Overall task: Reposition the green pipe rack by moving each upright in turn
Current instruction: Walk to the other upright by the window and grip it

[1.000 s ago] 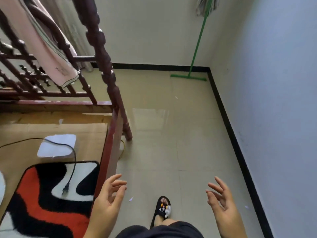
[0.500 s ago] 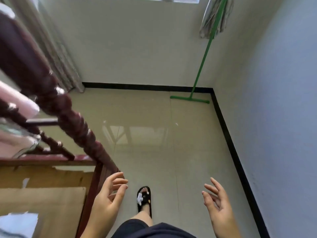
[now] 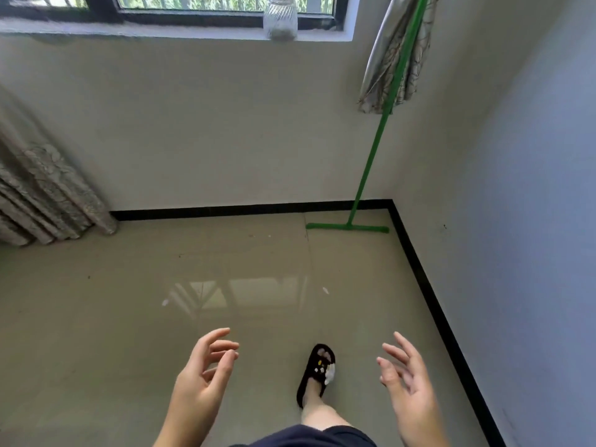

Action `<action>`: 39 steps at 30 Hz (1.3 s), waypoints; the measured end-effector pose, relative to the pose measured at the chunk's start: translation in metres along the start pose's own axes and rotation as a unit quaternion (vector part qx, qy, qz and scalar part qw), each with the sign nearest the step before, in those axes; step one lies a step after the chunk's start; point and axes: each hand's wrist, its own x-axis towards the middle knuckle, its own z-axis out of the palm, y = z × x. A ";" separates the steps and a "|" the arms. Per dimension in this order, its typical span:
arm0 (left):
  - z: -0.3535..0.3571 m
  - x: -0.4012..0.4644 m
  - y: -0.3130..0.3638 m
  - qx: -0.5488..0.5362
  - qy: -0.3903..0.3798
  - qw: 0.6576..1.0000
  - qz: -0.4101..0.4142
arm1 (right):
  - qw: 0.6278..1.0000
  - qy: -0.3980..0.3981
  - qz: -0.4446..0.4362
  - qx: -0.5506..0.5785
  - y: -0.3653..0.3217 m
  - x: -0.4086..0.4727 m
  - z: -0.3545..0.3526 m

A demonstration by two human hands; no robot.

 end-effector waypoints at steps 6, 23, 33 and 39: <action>0.068 0.150 0.036 -0.011 0.010 1.000 0.015 | 0.999 0.017 -0.040 -0.015 -0.045 0.171 -0.009; 0.191 0.573 0.121 0.056 -0.183 0.978 0.085 | 0.983 0.184 -0.016 0.010 -0.106 0.512 0.054; 0.312 0.763 0.248 0.097 -0.344 0.898 0.258 | 0.967 0.252 -0.019 -0.006 -0.172 0.672 0.047; 0.412 0.811 0.325 0.045 -0.358 0.877 0.316 | 0.975 0.210 -0.063 -0.046 -0.227 0.783 0.007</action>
